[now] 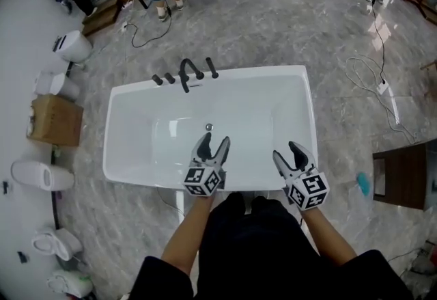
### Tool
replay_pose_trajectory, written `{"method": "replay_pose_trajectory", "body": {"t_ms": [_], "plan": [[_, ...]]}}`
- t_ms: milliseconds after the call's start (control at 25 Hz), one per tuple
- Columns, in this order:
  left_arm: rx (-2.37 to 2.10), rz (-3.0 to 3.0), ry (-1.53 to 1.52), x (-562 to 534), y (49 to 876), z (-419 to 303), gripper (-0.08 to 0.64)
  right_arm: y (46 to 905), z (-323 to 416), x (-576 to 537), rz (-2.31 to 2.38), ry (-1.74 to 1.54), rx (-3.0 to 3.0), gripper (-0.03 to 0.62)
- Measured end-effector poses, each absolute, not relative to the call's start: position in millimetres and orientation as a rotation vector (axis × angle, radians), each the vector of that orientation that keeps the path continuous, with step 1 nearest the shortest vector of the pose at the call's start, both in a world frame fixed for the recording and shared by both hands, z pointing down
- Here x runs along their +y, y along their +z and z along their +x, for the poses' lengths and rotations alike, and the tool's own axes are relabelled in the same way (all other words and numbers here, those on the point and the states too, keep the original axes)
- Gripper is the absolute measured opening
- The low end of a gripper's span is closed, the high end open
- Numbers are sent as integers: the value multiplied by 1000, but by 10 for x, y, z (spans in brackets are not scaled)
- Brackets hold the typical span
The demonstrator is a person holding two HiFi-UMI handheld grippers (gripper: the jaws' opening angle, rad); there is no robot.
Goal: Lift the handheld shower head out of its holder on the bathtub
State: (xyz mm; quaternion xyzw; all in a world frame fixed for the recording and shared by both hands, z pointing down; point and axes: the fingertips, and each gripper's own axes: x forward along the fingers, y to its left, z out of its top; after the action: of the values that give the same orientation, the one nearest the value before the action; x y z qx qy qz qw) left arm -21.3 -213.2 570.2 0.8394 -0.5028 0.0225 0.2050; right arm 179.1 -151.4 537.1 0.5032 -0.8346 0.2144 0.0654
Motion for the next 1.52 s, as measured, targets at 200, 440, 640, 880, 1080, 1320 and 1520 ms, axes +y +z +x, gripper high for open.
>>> {"method": "replay_pose_trajectory", "body": {"t_ms": [200,440,640,880,1080,1320,1520], "plan": [[-1420,2329,68,-2525,5838,-303,256,5423,1764,-1585,1532,684,-2486,213],[-1435,2306,100,-2976,6074,-437,256,5486,1571,-1778,1501,682,-2470,213],[-1436,2262,99,-3373,6366,-515,256,5601,1356,-2043,1487,745,-2467,213],[-1453,2269,75,-3921,6487,-586,256,5843,1094,-2382,1451,711,-2433,213],[-1472,2271,98,-4429,6738,-603,258,6102,997,-2592,1443,703,-2405,213],[-1478,2259,147,-4917,7092,-706,262,6223,820,-2696,1429,724,-2379,213],[-1469,2268,216,-5299,7383,-769,262,6354,720,-2764,1410,730,-2365,213]]}}
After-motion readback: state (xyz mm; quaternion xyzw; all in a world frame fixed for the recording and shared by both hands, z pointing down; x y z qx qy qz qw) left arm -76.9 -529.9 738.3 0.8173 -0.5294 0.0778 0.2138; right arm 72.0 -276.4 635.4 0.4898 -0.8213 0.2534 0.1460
